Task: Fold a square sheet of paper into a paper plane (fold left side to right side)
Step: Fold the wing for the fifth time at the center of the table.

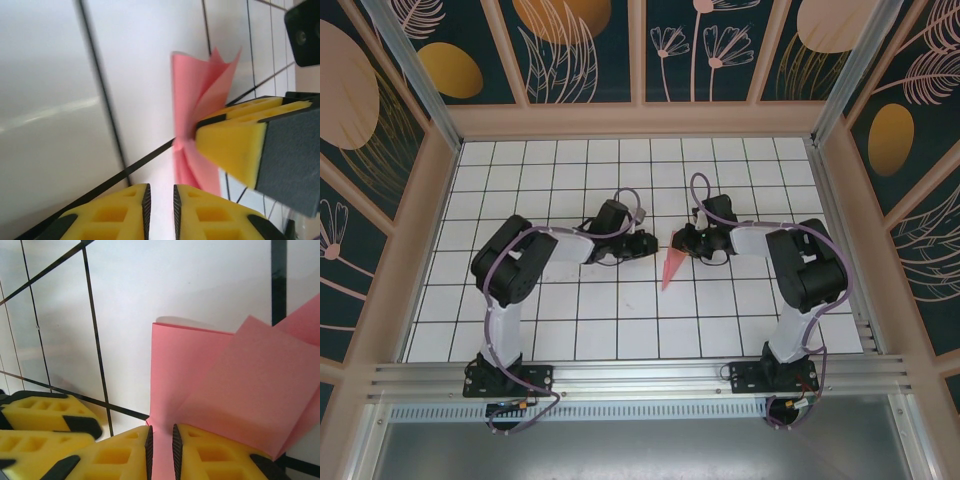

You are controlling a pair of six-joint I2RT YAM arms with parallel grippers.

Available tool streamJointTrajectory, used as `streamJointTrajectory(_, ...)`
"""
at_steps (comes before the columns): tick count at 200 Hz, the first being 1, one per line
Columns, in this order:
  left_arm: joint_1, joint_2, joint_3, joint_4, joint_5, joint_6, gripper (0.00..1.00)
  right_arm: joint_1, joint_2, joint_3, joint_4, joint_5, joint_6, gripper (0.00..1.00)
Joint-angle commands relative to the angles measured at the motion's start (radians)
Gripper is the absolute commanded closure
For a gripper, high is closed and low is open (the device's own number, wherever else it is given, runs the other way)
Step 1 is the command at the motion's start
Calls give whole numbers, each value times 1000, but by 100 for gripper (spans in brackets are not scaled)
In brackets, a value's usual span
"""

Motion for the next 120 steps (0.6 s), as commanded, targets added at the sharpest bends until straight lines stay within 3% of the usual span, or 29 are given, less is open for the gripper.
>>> streamJointTrajectory(1, 16, -80, -101, -51, -64, 19, 76, -5, 50, -8, -53, 45, 10, 77)
streamJointTrajectory(30, -9, -193, -193, -24, -12, 9, 77, -5, 50, -1, -54, 48, 17, 77)
streamJointTrajectory(62, -113, -250, -155, -50, 6, 6, 77, -4, 51, 9, -57, 47, 20, 77)
streamJointTrajectory(120, -193, -147, -22, -100, 49, 29, 77, -5, 48, 15, -69, 50, 18, 77)
